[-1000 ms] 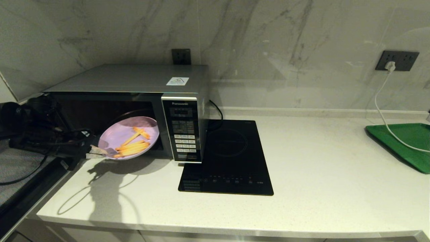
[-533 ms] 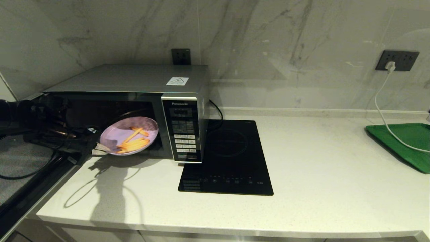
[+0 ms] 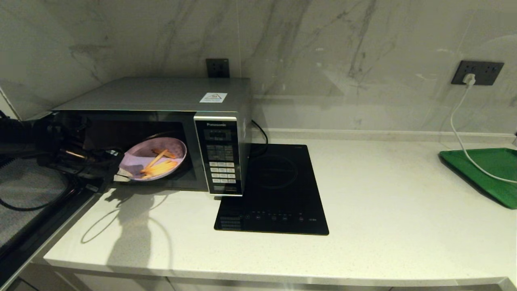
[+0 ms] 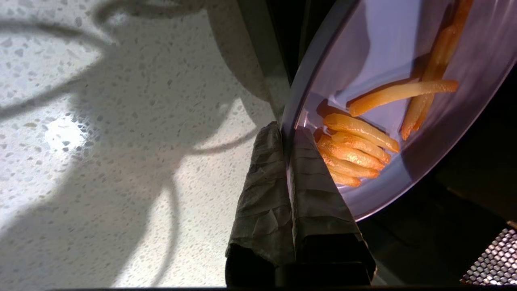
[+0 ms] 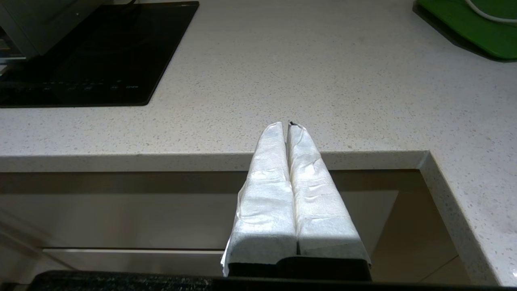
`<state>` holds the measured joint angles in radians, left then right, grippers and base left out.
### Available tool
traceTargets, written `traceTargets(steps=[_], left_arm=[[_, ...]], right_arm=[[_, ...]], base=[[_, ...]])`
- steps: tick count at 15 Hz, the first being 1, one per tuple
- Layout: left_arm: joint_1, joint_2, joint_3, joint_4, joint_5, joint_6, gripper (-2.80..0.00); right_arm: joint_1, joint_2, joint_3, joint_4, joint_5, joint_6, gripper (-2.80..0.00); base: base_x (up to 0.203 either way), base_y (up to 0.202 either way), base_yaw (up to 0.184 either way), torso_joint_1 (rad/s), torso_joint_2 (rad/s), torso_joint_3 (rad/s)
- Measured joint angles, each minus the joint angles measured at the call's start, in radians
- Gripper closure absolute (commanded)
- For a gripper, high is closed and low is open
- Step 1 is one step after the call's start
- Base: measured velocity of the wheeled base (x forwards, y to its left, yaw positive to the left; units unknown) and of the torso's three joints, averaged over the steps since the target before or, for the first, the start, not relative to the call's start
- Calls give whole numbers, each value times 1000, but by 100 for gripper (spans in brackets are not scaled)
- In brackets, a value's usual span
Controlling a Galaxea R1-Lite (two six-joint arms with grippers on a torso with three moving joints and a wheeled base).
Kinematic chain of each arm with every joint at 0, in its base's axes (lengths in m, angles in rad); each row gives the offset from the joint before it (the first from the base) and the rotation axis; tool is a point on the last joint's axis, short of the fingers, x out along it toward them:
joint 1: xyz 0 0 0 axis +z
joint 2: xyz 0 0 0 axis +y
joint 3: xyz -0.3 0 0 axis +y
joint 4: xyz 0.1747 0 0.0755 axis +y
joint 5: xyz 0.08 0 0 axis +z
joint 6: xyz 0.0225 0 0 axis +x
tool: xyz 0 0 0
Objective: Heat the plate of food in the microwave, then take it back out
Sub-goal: Put the plate in the microwave oven
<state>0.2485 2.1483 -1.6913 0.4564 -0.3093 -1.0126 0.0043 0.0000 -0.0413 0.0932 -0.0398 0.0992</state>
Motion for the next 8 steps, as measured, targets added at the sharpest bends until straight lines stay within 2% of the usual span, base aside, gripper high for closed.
traceTargets(steps=[8], left_arm=[[-26,33,-81,3,2,-35,0]], right_arm=[[0,0,0,0,0,0,0]], base=[[0,0,0,0,0,0]])
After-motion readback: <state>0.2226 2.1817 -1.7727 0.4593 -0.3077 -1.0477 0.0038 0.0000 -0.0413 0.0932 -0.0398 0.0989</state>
